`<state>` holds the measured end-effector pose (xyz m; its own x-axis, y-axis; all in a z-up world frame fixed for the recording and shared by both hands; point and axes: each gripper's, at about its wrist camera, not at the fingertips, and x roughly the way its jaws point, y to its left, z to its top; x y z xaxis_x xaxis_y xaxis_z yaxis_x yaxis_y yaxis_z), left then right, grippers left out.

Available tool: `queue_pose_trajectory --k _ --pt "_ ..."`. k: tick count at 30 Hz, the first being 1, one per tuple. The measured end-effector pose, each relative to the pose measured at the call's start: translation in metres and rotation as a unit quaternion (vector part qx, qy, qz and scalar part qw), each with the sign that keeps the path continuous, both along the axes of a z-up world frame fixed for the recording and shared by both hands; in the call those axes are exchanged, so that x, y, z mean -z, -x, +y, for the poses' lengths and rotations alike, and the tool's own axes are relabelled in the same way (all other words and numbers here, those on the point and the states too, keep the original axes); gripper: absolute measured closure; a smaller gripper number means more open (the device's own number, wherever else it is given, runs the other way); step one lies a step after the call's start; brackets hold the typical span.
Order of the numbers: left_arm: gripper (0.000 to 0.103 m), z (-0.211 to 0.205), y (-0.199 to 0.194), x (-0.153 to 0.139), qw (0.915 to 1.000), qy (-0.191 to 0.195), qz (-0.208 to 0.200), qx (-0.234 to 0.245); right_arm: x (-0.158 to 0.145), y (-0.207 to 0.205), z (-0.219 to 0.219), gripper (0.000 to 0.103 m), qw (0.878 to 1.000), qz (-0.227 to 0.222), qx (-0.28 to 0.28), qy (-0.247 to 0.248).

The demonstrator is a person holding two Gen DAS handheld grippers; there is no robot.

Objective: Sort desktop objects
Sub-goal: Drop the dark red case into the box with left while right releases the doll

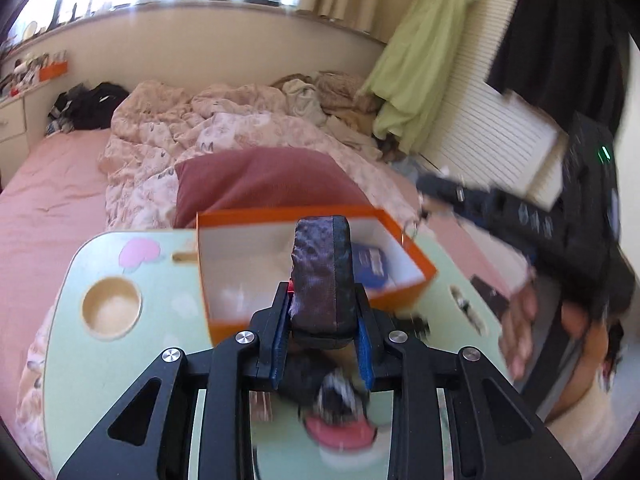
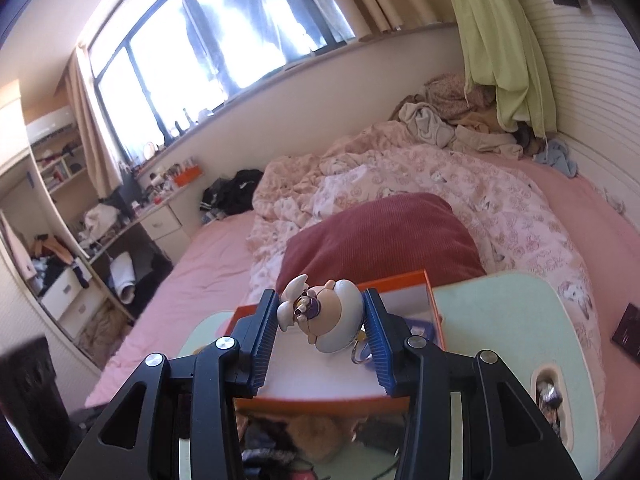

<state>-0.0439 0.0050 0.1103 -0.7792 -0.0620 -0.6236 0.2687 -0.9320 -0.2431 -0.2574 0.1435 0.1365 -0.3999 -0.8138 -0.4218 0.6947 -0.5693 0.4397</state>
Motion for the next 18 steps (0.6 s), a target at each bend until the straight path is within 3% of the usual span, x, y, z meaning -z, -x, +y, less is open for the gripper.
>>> queue_pose_trajectory --k 1,2,4,6,8,11,13,18 --pt "0.065 -0.008 0.01 0.003 0.9999 -0.005 0.0 -0.016 0.005 0.005 -0.009 0.061 1.0 -0.013 0.026 -0.012" --pt "0.053 -0.016 0.018 0.008 0.9991 -0.003 -0.007 -0.042 0.011 0.011 -0.016 0.061 0.999 -0.031 0.018 -0.017" --pt "0.05 -0.023 0.021 0.016 0.9968 0.005 -0.017 -0.078 0.023 0.02 -0.023 0.061 0.997 -0.073 0.013 -0.019" --pt "0.05 -0.024 0.011 0.022 0.9975 -0.009 -0.008 -0.069 0.028 0.019 -0.014 0.055 0.996 -0.087 0.015 0.003" --pt "0.048 -0.022 -0.006 0.027 0.9978 -0.026 -0.004 -0.061 0.027 0.013 -0.001 0.038 0.996 -0.078 0.03 0.02" --pt "0.038 -0.012 -0.031 0.033 0.9983 -0.012 -0.021 -0.052 0.027 0.0 0.017 0.037 0.997 -0.071 0.028 0.018" --pt "0.031 -0.002 -0.045 0.04 0.9971 0.01 -0.053 -0.054 0.032 -0.016 0.026 0.037 0.998 -0.06 0.029 -0.011" --pt "0.03 0.024 -0.07 0.074 0.9913 0.038 -0.119 -0.042 0.075 -0.071 0.03 0.037 0.991 -0.044 0.014 -0.122"
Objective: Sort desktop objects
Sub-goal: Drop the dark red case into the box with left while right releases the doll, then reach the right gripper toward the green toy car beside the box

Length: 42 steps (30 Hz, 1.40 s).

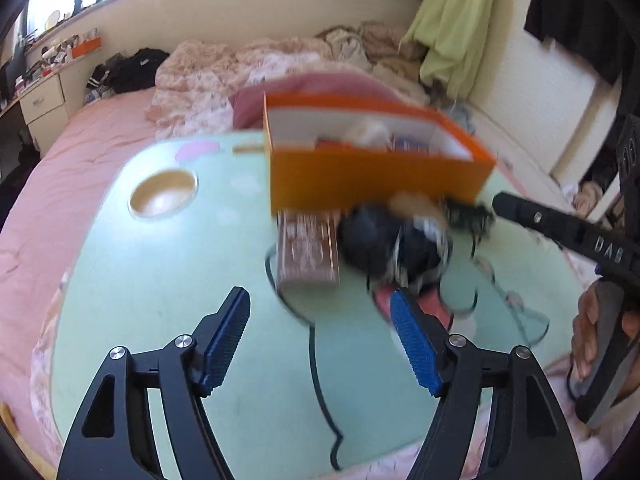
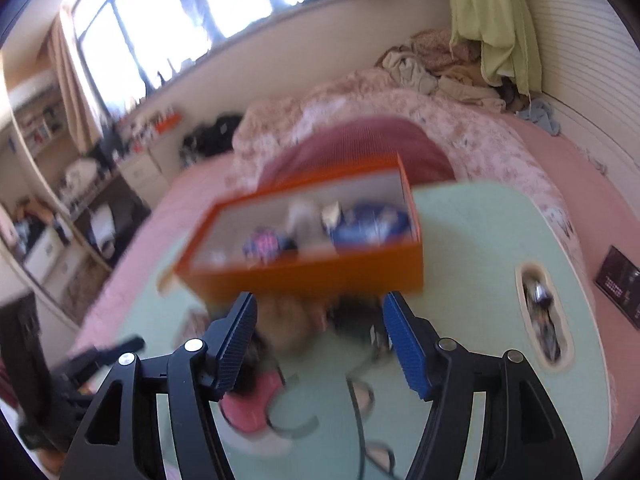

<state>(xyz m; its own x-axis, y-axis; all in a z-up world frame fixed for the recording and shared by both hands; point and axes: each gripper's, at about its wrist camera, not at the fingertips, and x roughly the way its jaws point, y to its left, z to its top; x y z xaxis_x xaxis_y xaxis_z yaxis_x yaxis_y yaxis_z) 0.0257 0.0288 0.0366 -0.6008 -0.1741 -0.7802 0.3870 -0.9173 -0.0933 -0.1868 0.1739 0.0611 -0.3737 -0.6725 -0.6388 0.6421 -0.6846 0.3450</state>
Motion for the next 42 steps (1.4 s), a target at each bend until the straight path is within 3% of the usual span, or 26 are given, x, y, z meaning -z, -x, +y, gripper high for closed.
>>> queue_pose_trajectory --k 2,6,8,11,12,29,33,35,37,42 --pt "0.03 0.002 -0.005 0.014 0.9998 -0.007 -0.015 -0.006 0.021 -0.016 -0.002 0.037 0.999 -0.002 -0.003 -0.043" --pt "0.015 0.009 -0.006 0.027 0.9976 0.051 -0.038 -0.026 0.041 -0.031 -0.009 0.037 0.994 0.01 0.008 -0.108" --pt "0.0 0.006 -0.004 0.034 0.9974 0.049 -0.042 -0.031 0.046 -0.032 -0.013 0.018 0.992 0.015 0.0 -0.124" --pt "0.0 0.003 -0.005 0.038 0.9976 0.048 -0.041 -0.03 0.054 -0.034 -0.016 0.001 0.99 0.021 -0.006 -0.143" --pt "0.0 0.002 -0.006 0.039 0.9976 0.048 -0.04 -0.03 0.055 -0.035 -0.015 0.001 0.989 0.019 -0.008 -0.144" --pt "0.0 0.001 -0.004 0.034 0.9974 0.049 -0.035 -0.038 0.055 -0.039 -0.013 0.0 0.99 0.018 -0.007 -0.14" --pt "0.0 0.001 -0.004 0.034 0.9975 0.049 -0.035 -0.038 0.049 -0.032 0.003 0.003 0.997 -0.007 -0.002 -0.071" --pt "0.0 0.001 -0.004 0.035 0.9975 0.049 -0.035 -0.038 0.045 -0.023 0.023 0.017 0.999 -0.036 0.013 -0.013" --pt "0.0 0.002 -0.004 0.034 0.9975 0.049 -0.034 -0.038 0.041 -0.011 0.039 0.023 0.997 -0.054 0.045 0.025" --pt "0.0 0.001 -0.004 0.033 0.9975 0.049 -0.034 -0.038 0.025 0.017 0.026 0.024 0.996 -0.06 0.057 0.023"
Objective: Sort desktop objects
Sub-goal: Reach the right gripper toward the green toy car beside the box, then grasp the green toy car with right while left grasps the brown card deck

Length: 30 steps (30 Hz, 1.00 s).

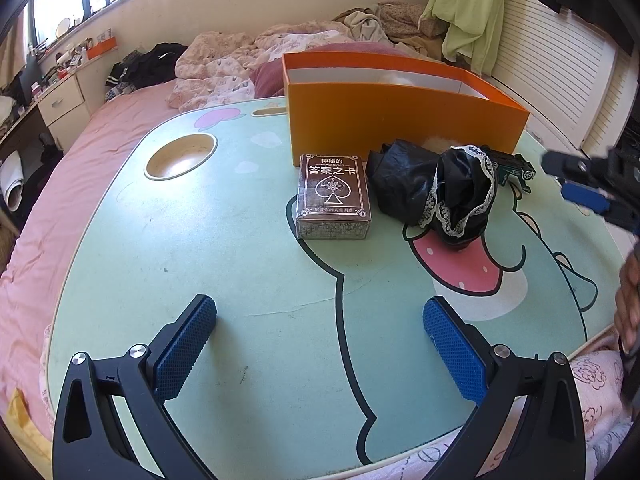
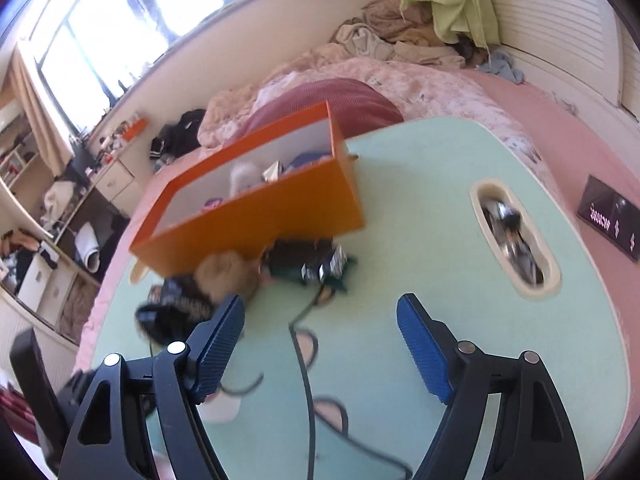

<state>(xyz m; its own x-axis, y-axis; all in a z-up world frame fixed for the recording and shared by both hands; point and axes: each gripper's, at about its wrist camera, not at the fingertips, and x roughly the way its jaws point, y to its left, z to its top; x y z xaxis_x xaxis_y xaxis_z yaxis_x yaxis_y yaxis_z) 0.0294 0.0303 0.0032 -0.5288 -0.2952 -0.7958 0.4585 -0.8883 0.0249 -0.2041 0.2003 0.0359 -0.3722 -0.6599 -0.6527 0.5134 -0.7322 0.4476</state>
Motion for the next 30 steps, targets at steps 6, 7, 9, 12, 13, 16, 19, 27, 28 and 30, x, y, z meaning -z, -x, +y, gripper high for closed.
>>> queue_pose_trajectory --k 6,7,9,12,13,16,19,27,28,30 --pt "0.0 0.0 0.0 0.0 1.0 0.0 0.0 0.0 0.007 0.032 -0.039 0.032 0.999 -0.019 -0.001 -0.04" --pt "0.0 0.0 0.0 0.0 1.0 0.0 0.0 0.0 0.01 0.037 -0.045 0.038 0.999 -0.026 -0.007 -0.043" --pt "0.0 0.0 0.001 0.001 1.0 0.001 0.0 0.0 0.015 0.039 -0.049 0.042 0.998 -0.018 -0.015 -0.051" --pt "0.0 0.003 0.0 -0.003 1.0 0.001 0.0 0.0 0.014 0.033 -0.057 0.043 0.996 0.012 -0.026 -0.083" --pt "0.0 0.003 0.001 -0.003 1.0 0.001 0.0 0.0 0.014 0.03 -0.06 0.043 0.995 0.016 -0.037 -0.088" --pt "0.0 0.004 -0.001 -0.004 1.0 0.001 0.0 0.001 0.015 0.014 -0.066 0.067 0.99 0.057 -0.07 -0.113" --pt "0.0 0.003 -0.003 -0.006 0.9999 -0.006 0.009 0.001 0.018 0.006 -0.062 0.078 0.986 0.076 -0.074 -0.127" --pt "0.0 -0.028 -0.011 -0.016 0.9942 -0.081 0.067 -0.02 0.018 0.003 -0.021 0.08 0.997 0.043 -0.058 -0.036" --pt "0.0 -0.032 -0.008 -0.019 0.9935 -0.082 0.074 -0.027 0.015 0.003 -0.014 0.08 0.998 0.045 -0.051 -0.016" --pt "0.002 -0.037 0.001 -0.027 0.9934 -0.073 0.085 -0.025 0.01 0.002 -0.006 0.08 0.998 0.049 -0.043 0.007"
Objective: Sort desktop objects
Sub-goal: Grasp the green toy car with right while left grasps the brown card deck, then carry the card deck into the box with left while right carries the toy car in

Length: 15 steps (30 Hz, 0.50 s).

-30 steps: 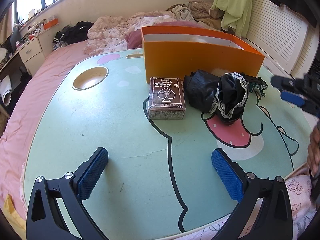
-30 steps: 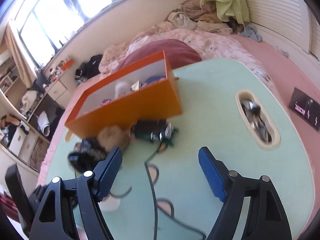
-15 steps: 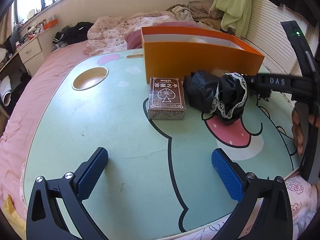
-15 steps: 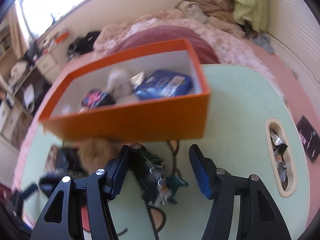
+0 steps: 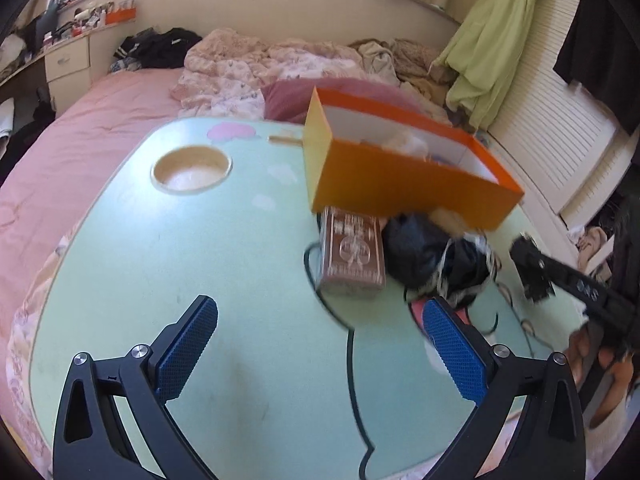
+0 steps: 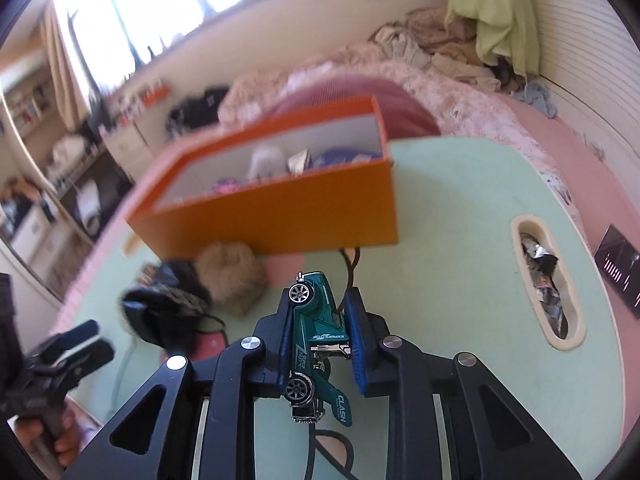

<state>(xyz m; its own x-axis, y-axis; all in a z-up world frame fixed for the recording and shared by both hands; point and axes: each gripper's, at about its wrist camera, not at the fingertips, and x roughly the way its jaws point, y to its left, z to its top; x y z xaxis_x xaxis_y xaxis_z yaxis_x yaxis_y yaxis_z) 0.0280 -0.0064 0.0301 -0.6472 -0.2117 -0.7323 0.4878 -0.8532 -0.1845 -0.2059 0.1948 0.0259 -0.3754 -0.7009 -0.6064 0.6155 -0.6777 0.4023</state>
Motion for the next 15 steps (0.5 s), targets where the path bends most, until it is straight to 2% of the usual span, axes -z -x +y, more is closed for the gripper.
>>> queue_pose_trajectory --k 1,4,5,7,8,15 --pt "0.004 0.0 0.006 -0.002 0.9999 0.009 -0.003 0.003 0.0 -0.001 0.002 0.08 1.0 -0.002 -0.001 0.006" --pt "0.022 0.003 0.034 0.002 0.9971 0.055 -0.049 0.02 -0.002 -0.002 0.001 0.08 1.0 -0.004 -0.001 0.005" --pt "0.032 0.003 0.042 0.005 0.996 0.06 -0.062 0.023 -0.003 -0.002 0.0 0.08 1.0 -0.005 -0.002 0.005" --pt "0.057 -0.001 0.046 0.006 0.9972 0.036 -0.051 0.042 -0.003 -0.002 0.0 0.08 1.0 -0.005 -0.003 0.003" --pt "0.084 -0.002 0.047 0.007 0.9971 0.029 -0.054 0.046 -0.004 -0.003 0.0 0.08 1.0 -0.004 -0.002 0.005" --pt "0.084 0.004 0.015 -0.002 0.9969 0.011 -0.001 0.078 -0.004 -0.003 0.003 0.08 1.0 -0.004 -0.001 0.009"
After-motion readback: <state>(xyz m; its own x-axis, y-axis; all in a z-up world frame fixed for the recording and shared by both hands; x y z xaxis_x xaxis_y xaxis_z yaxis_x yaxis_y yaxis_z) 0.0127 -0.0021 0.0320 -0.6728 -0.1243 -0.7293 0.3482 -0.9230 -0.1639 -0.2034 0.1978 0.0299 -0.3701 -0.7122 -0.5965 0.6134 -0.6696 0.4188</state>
